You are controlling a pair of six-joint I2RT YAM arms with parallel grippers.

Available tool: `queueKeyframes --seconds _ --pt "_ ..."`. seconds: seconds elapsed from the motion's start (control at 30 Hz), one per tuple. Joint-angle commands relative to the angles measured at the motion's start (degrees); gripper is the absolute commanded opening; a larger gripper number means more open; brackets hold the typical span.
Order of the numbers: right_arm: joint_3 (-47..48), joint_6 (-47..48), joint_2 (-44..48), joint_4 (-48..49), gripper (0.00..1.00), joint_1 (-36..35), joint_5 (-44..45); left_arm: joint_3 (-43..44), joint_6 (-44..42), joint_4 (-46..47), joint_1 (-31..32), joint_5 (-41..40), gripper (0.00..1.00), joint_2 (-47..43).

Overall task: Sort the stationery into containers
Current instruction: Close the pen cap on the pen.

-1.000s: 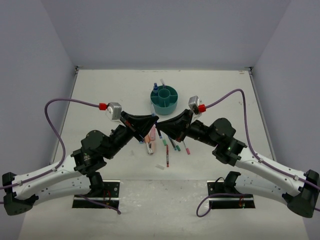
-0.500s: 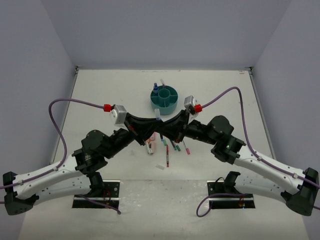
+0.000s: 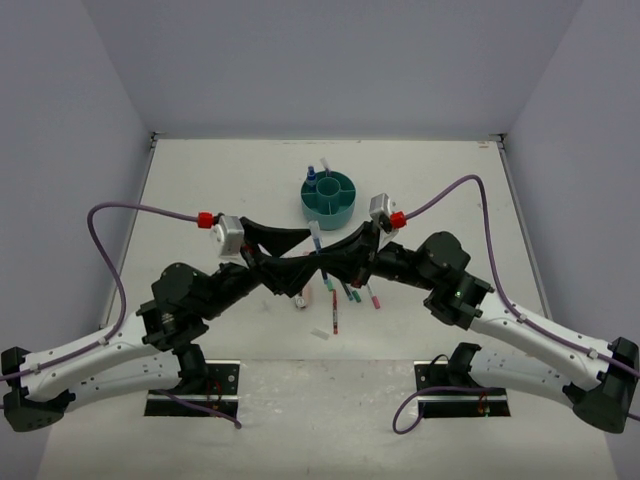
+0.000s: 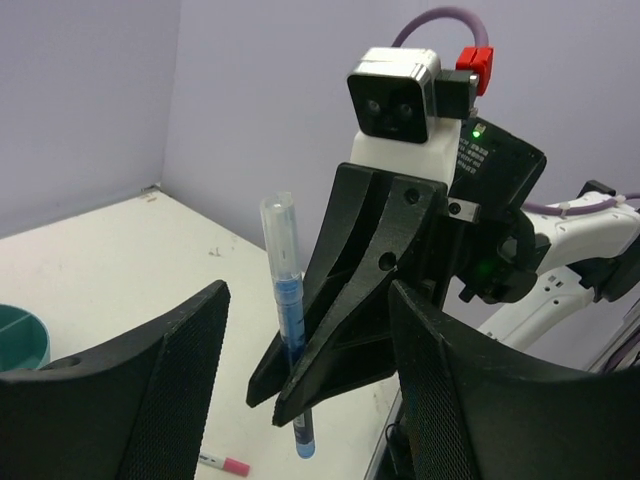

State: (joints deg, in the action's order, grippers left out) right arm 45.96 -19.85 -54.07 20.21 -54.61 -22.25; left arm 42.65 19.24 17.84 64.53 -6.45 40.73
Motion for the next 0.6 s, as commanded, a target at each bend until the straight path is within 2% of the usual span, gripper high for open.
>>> queueKeyframes --seconds 0.0,0.13,0.37,0.57 --pt "-0.7 1.4 1.3 1.6 0.00 0.0 -3.0 3.0 -3.1 1.1 0.1 -0.1 0.66 -2.1" --pt "0.1 2.2 0.8 0.4 0.00 0.1 -5.9 4.7 -3.7 1.2 0.1 1.6 0.60 -1.5" --pt "0.6 2.5 1.1 0.0 0.00 0.1 -9.2 6.9 -3.7 0.8 0.1 3.0 0.43 0.1" --pt "1.3 2.8 1.6 -1.0 0.00 0.0 -9.6 6.8 -3.1 0.9 0.0 4.2 0.37 1.3"
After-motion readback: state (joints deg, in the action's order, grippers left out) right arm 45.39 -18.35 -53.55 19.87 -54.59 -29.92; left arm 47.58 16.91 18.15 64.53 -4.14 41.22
